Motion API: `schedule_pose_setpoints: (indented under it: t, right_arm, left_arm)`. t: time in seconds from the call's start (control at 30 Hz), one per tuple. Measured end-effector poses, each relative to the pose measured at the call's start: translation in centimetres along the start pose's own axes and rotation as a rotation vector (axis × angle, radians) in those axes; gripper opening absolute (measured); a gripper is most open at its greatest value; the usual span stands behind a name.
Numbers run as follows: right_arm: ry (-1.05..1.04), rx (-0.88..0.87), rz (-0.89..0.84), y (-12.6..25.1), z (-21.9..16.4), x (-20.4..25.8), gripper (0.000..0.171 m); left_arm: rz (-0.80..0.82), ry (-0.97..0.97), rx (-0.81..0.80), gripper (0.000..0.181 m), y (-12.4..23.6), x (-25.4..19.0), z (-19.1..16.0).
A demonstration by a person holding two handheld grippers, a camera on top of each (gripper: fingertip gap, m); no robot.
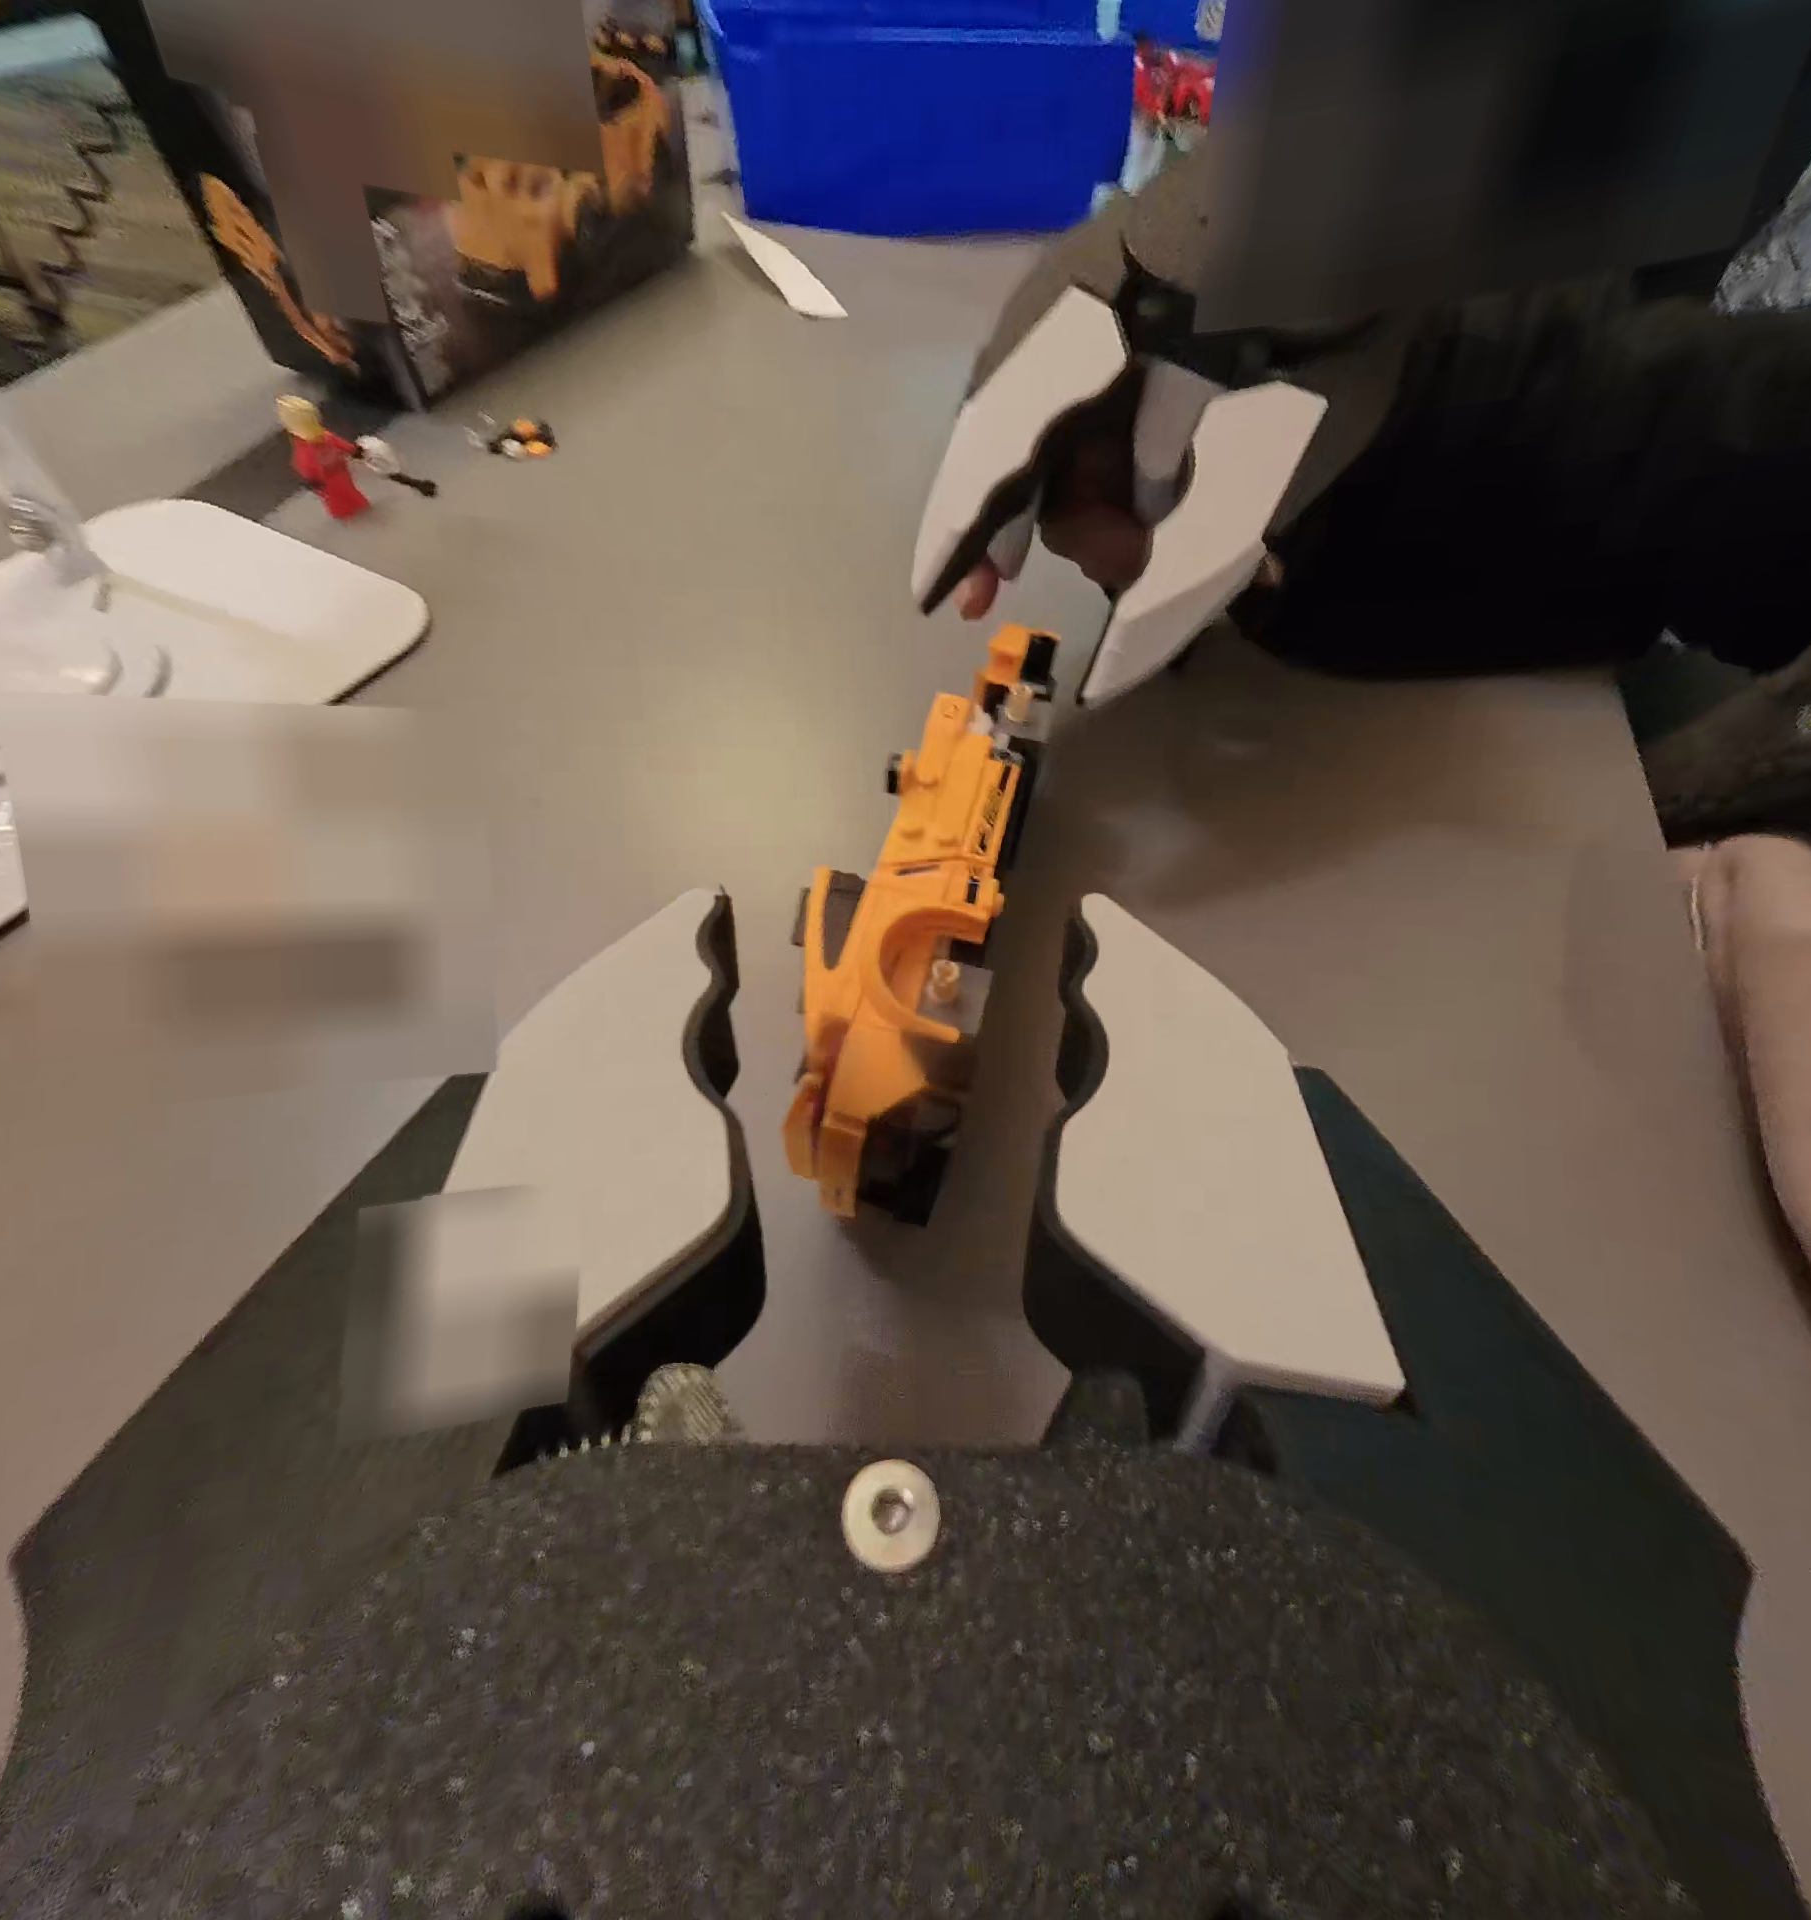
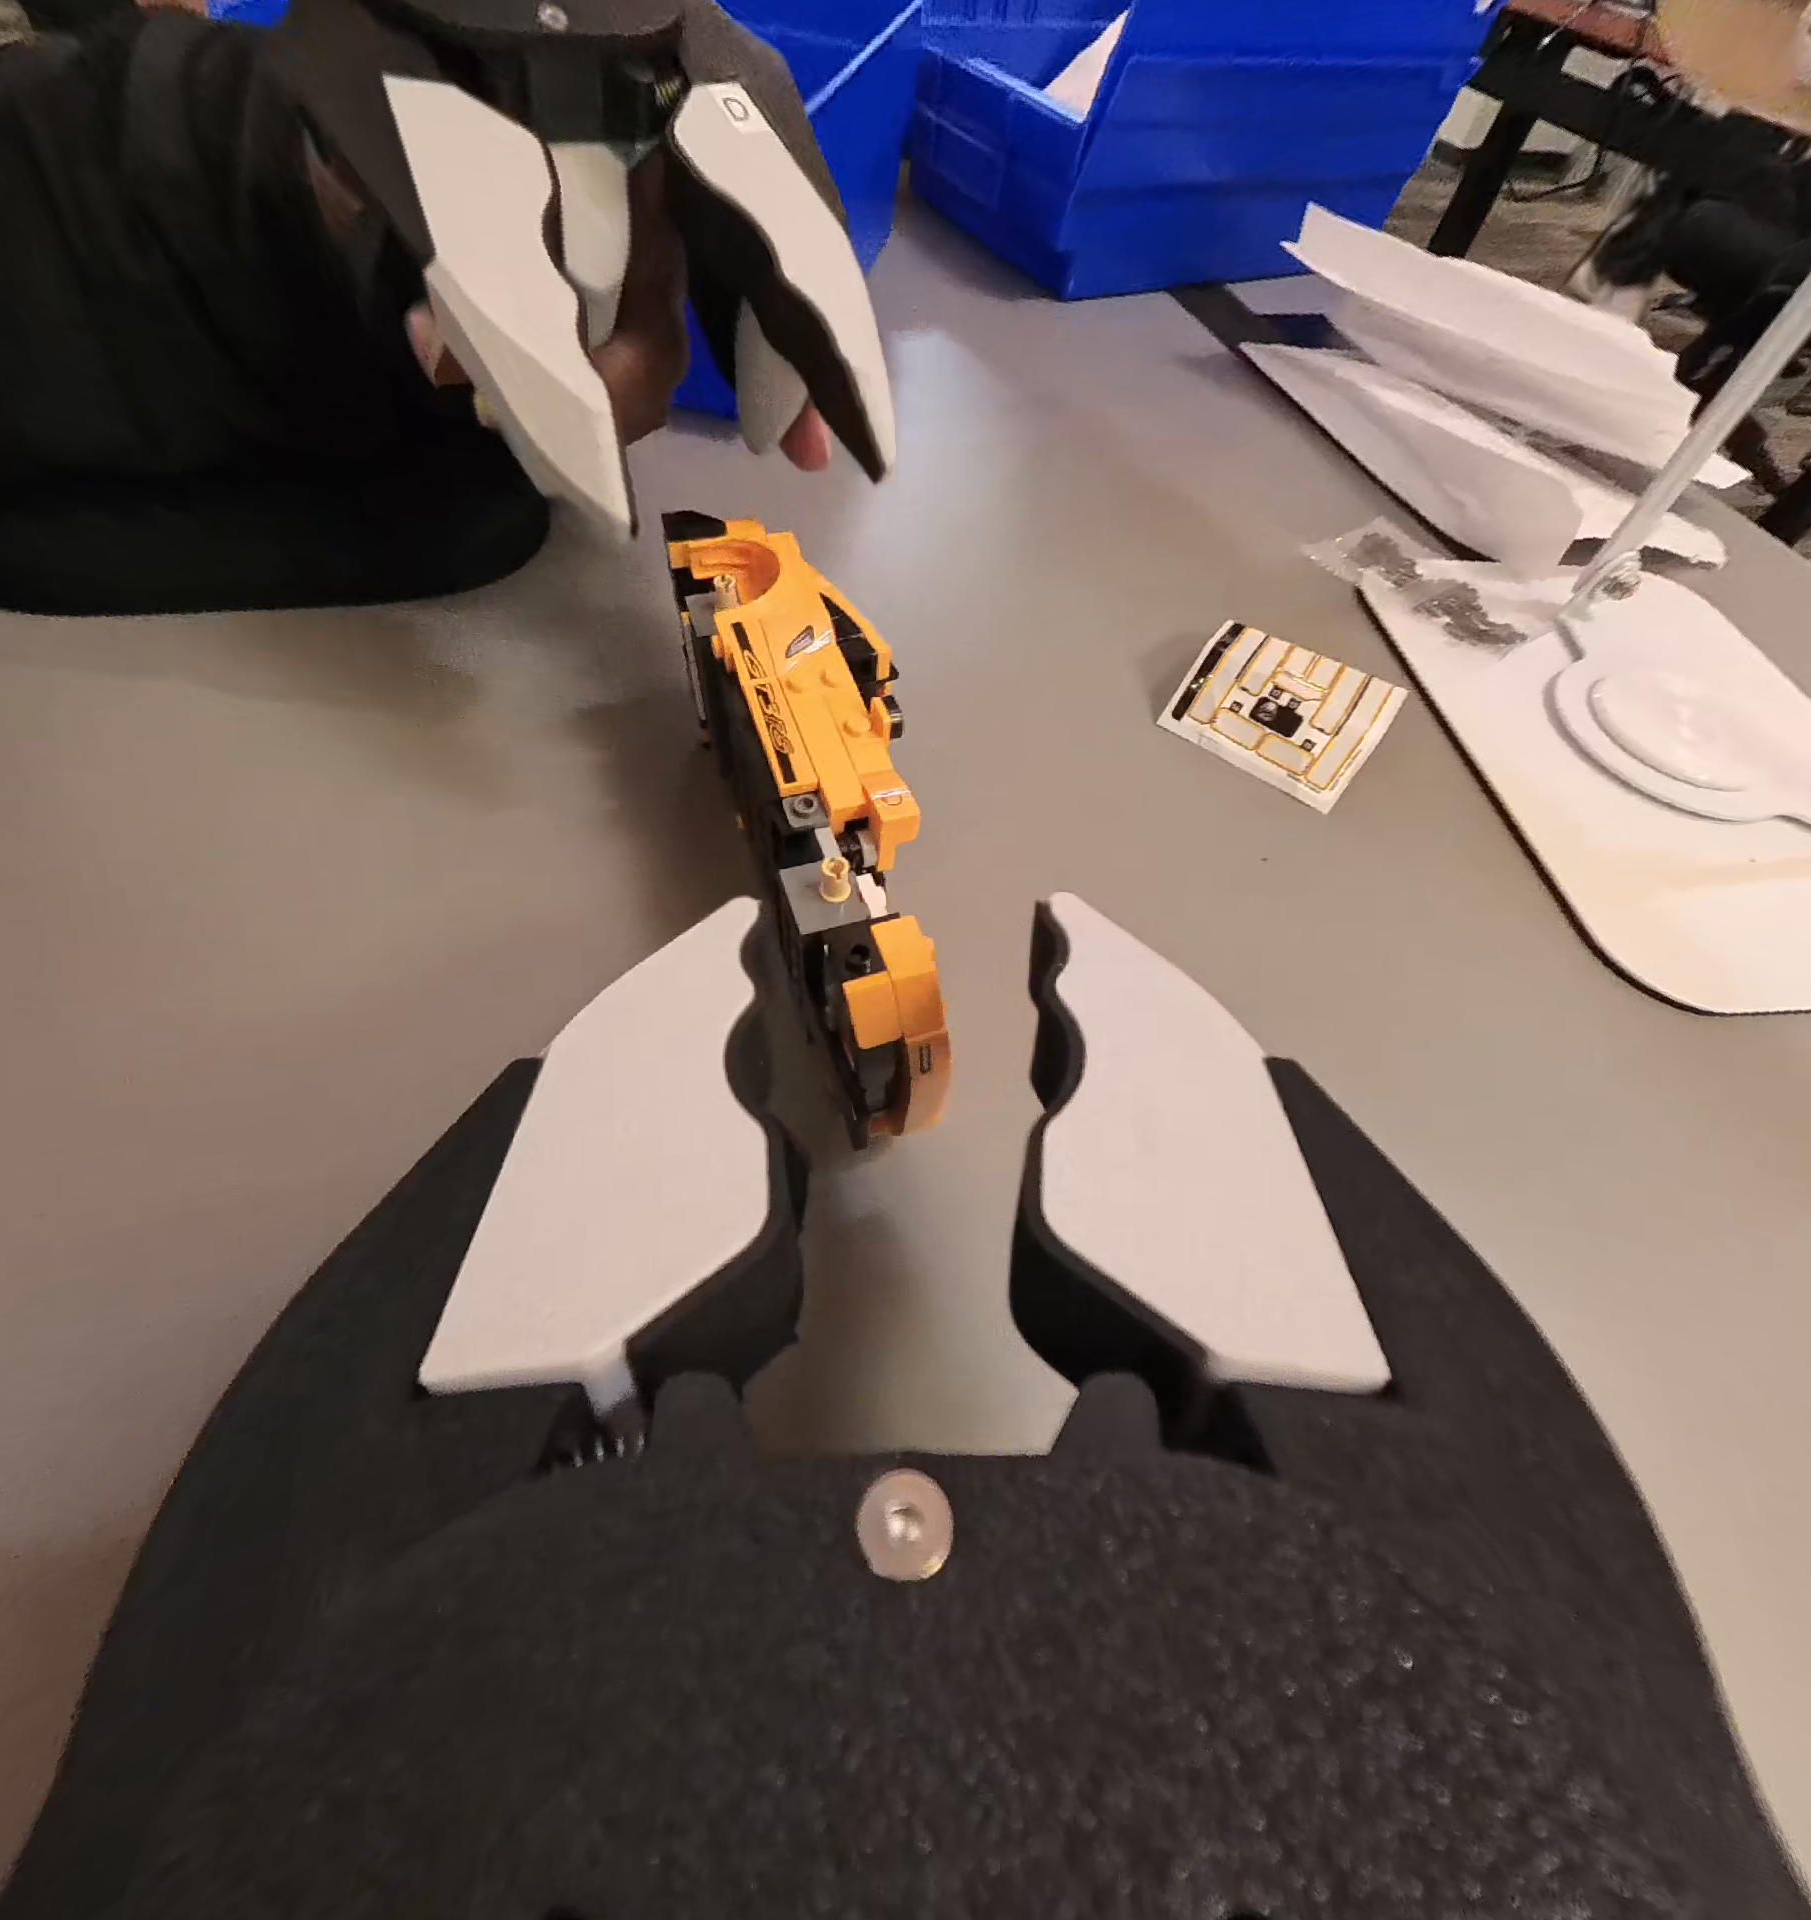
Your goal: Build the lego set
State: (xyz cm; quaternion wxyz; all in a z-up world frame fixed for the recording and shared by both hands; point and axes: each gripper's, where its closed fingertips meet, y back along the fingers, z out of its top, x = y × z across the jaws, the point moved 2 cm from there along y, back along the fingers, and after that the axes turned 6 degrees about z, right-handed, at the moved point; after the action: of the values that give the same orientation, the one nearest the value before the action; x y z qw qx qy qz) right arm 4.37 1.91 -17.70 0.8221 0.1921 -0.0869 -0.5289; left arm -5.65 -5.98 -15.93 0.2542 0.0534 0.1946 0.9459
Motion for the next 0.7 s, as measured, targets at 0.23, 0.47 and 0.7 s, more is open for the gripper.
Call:
schedule_pose_setpoints:
  t: [0.23,0.47,0.7]
  right_arm:
    - [0.049,-0.086,-0.082,1.1,1.2,-0.6,0.001]
    - [0.047,-0.173,-0.268,3.0,2.3,-3.1,0.000]
    - [0.085,-0.209,-0.571,5.1,2.9,-6.7,0.004]
  left_arm:
    - [0.136,-0.024,-0.067,0.032,0.6,1.5,1.0]
    - [0.259,-0.020,-0.185,0.000,2.2,3.0,2.4]
    - [0.406,-0.003,-0.280,0.000,3.5,4.7,3.4]
